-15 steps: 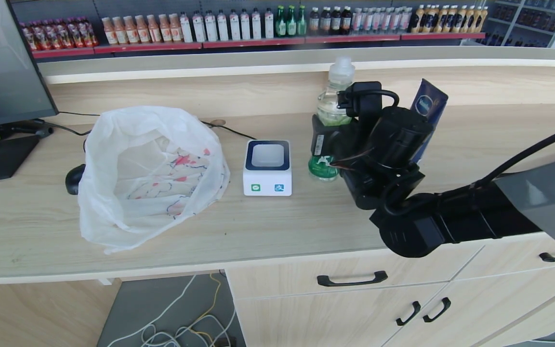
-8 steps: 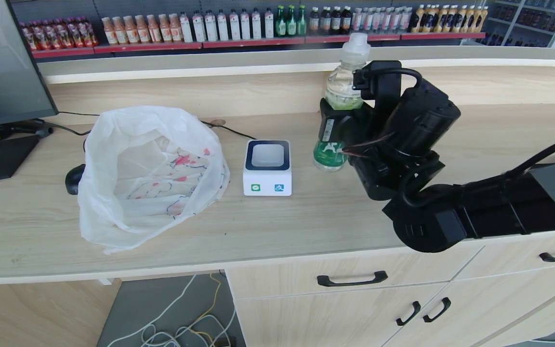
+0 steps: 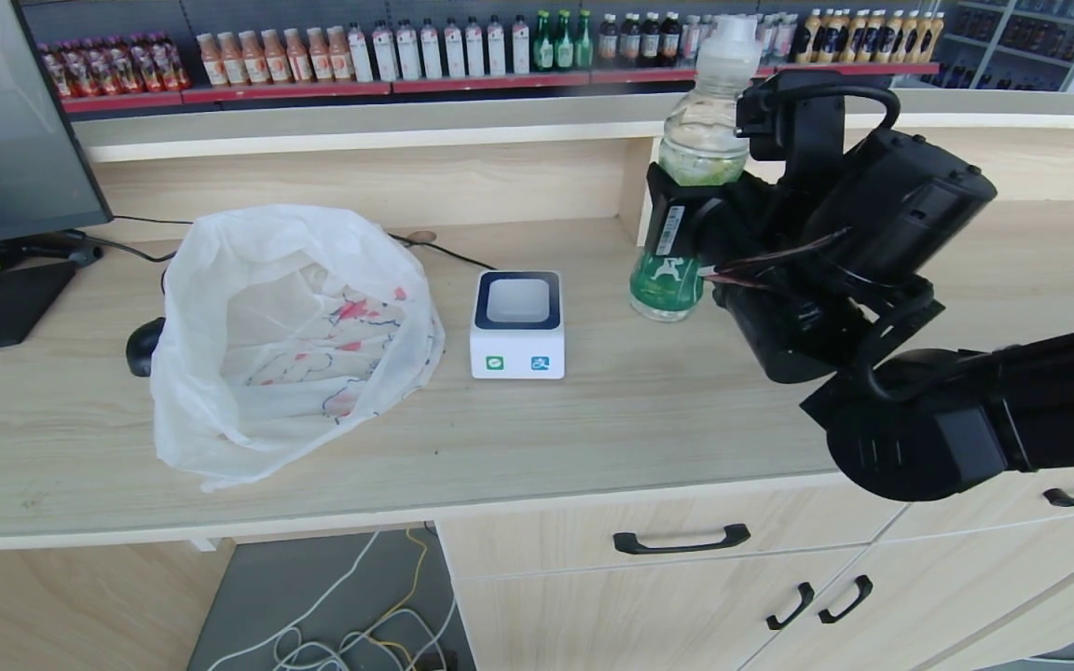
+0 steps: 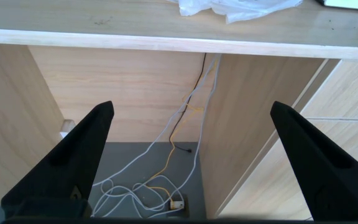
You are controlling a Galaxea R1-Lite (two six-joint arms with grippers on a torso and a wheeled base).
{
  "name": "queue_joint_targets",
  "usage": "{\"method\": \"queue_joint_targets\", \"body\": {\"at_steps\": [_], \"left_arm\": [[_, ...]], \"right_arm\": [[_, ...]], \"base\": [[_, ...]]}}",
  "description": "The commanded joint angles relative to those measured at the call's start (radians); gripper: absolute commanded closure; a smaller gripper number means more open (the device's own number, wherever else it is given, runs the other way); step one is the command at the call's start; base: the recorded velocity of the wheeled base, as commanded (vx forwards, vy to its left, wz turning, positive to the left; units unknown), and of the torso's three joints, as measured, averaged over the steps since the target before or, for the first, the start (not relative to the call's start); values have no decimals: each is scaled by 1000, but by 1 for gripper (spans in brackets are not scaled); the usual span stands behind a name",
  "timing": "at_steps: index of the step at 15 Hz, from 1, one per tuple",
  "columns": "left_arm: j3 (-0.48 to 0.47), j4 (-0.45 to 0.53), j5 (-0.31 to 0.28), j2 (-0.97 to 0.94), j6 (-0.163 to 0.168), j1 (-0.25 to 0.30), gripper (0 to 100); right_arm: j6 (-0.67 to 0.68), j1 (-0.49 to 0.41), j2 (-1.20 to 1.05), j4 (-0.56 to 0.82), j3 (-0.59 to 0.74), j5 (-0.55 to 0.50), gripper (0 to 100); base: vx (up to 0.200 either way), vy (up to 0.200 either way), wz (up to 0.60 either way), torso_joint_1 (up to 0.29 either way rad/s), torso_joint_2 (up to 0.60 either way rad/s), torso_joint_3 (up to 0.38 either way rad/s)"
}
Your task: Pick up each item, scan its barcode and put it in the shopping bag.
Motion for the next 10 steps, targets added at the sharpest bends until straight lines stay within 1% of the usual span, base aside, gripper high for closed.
{"method": "queue_joint_targets", "body": {"at_steps": [1,5,6,8,10], "left_arm": [[0,0,0,0,-1,0,0],[0,0,0,0,-1,0,0],[0,0,0,0,-1,-2,0],[0,0,0,0,-1,0,0],[0,0,0,0,-1,0,0]], "right_arm": [[-3,46,-68,-1,45,0,100],[-26,101,-146,-4,134,-3,100],[-24,116,-164,-7,160,-18,100],[-21,153,-186,-57,218,-75,100],[-29,182,-196,-120,274,-99,100]], "base": [[0,0,0,0,0,0],[0,0,0,0,0,0],[0,0,0,0,0,0],[0,0,0,0,0,0],[0,0,0,0,0,0]]}}
